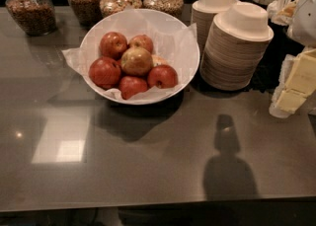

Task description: Pick apple from white bowl

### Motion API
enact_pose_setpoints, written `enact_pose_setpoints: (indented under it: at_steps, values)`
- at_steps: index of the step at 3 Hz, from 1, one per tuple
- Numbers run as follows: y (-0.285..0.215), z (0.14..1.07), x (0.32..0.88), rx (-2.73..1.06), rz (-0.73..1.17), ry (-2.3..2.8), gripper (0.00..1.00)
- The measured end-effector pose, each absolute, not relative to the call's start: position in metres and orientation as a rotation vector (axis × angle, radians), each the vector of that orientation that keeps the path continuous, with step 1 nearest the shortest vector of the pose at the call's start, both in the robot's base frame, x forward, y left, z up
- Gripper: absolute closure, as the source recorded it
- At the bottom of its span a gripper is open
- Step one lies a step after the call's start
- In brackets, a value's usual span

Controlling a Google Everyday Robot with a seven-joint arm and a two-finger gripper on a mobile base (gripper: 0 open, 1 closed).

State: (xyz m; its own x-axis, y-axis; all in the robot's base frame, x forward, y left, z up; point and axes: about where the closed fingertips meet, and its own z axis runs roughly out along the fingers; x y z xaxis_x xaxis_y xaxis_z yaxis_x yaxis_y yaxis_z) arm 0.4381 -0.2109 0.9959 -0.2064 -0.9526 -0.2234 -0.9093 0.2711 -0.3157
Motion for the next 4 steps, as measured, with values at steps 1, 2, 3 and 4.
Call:
enact_pose_setpoints:
  at_steps: [1, 2, 3, 4]
  values:
    - [-0.211, 0.996, 0.438, -1.69, -0.161, 2.178, 0.0]
    - [-0.203, 0.994, 0.444, -1.697, -0.154, 2.157, 0.0]
    - [-0.18, 0.983, 0.459, -1.745, -0.157, 2.093, 0.0]
    - [-0.158, 0.972, 0.465, -1.782, -0.121, 2.029, 0.0]
